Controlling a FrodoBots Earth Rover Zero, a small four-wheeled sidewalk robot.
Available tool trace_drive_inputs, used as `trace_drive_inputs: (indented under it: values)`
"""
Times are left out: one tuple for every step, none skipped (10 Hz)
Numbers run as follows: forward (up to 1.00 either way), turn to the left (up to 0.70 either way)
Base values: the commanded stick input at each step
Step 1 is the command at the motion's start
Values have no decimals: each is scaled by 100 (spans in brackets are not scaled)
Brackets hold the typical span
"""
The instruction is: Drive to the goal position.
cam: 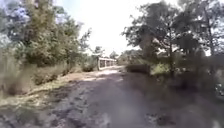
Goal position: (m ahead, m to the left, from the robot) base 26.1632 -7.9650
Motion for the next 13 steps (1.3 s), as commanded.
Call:
trace_drive_inputs:
  values:
    - [70,8]
    - [70,30]
    - [70,35]
    - [70,35]
    - [70,26]
    - [70,11]
    - [70,0]
    - [70,0]
    - [70,0]
    - [70,0]
    - [70,0]
    - [70,0]
    - [70,0]
